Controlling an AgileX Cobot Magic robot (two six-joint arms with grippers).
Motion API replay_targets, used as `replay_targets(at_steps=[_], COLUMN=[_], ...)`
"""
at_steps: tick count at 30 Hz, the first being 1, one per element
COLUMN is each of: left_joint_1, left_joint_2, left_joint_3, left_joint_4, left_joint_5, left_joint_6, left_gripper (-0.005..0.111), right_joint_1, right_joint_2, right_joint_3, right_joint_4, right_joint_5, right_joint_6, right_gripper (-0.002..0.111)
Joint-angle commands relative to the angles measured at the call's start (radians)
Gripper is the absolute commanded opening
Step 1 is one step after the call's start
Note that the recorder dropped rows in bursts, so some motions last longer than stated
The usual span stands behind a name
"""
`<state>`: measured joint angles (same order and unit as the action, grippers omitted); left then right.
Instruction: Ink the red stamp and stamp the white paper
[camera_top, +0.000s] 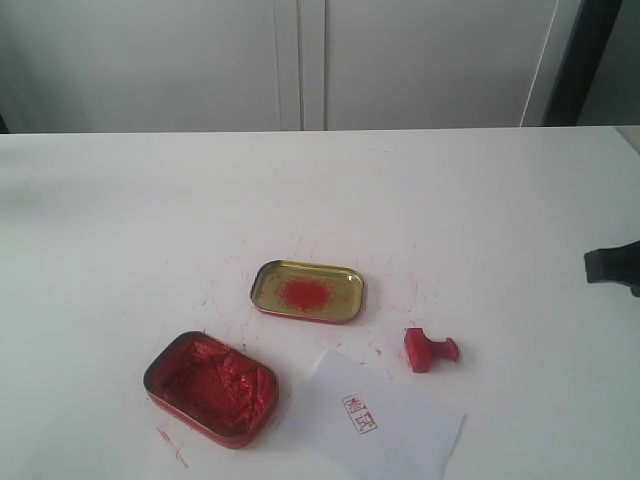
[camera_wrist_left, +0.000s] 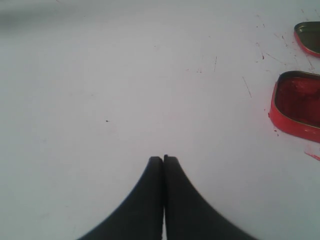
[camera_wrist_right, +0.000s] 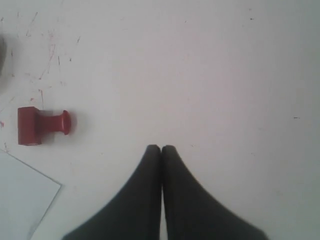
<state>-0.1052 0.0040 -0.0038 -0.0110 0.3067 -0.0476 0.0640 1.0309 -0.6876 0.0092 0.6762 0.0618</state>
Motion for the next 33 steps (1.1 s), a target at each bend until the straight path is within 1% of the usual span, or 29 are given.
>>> replay_targets(at_steps=[1, 13, 22, 30, 33], left_joint_1=[0.003, 0.003, 0.003, 0.003, 0.003], left_joint_2=[-0.004, -0.004, -0.004, -0.004, -0.004], left_joint_3=[0.004, 0.004, 0.004, 0.004, 0.004], left_joint_4=[-0.015, -0.015, -0.015, -0.015, -0.015], left_joint_5=[-0.001, -0.001, -0.001, -0.001, -0.001], left_joint_6=[0.0, 0.0, 0.0, 0.0, 0.0], left_gripper=[0.0, 0.0, 0.0, 0.0, 0.0], right_joint_1=[-0.007, -0.007, -0.007, -0.007, -0.007], right_joint_2=[-0.111, -0.45, -0.514, -0.514, -0.514], right_joint_3=[0.031, 0.051, 0.051, 0.051, 0.051], right_joint_4=[-0.009, -0.009, -0.014, -0.017, -0.017], right_joint_5=[0.019, 0.03, 0.012, -0.171, -0.207], right_joint_6=[0.005, 0.005, 0.005, 0.005, 0.005], right_gripper=[0.0, 0.0, 0.0, 0.0, 0.0])
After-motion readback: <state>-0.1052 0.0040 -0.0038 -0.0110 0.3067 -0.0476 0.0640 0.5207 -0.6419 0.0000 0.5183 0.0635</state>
